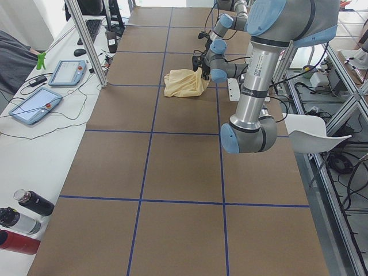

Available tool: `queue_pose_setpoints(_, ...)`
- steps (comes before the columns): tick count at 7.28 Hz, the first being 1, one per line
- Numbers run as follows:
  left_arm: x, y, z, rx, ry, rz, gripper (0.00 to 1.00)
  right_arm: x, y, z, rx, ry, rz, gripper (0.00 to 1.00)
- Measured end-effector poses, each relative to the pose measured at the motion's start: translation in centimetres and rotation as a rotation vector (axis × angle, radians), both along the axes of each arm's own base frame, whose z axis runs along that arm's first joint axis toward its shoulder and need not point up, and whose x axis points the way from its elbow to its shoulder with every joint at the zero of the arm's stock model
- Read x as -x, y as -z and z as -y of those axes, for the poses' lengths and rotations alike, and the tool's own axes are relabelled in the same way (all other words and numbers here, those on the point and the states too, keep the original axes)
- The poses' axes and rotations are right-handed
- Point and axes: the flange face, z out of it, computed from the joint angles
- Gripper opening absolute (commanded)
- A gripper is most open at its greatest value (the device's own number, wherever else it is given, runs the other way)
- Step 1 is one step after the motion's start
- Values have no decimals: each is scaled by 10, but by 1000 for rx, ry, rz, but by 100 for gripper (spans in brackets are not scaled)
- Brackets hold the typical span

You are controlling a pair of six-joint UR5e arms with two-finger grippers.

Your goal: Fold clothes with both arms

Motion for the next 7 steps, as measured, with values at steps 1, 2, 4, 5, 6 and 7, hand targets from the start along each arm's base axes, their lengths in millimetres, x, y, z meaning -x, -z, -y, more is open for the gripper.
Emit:
queue_pose_setpoints(1, 9, 1, 20, -23, 28, 8, 0, 2, 3, 19, -8, -19, -10, 0)
queue_pose_setpoints(2, 13, 1, 37, -31, 55, 18, 0, 0, 8, 35, -17, -35, -15, 0)
queue_pose_setpoints(4, 7, -1, 69, -45, 91, 52, 0, -4, 15, 66, -33, -50, -32, 0)
queue_pose_setpoints(5, 2, -4, 84, -50, 105, 72, 0, -4, 18, 83, -36, -57, -43, 0)
queue_pose_setpoints(6, -5, -7, 96, -54, 114, 93, 0, -1, 20, 100, -39, -67, -56, 0)
queue_pose_setpoints(7, -11, -13, 107, -60, 117, 118, 0, 2, 21, 116, -42, -77, -71, 0)
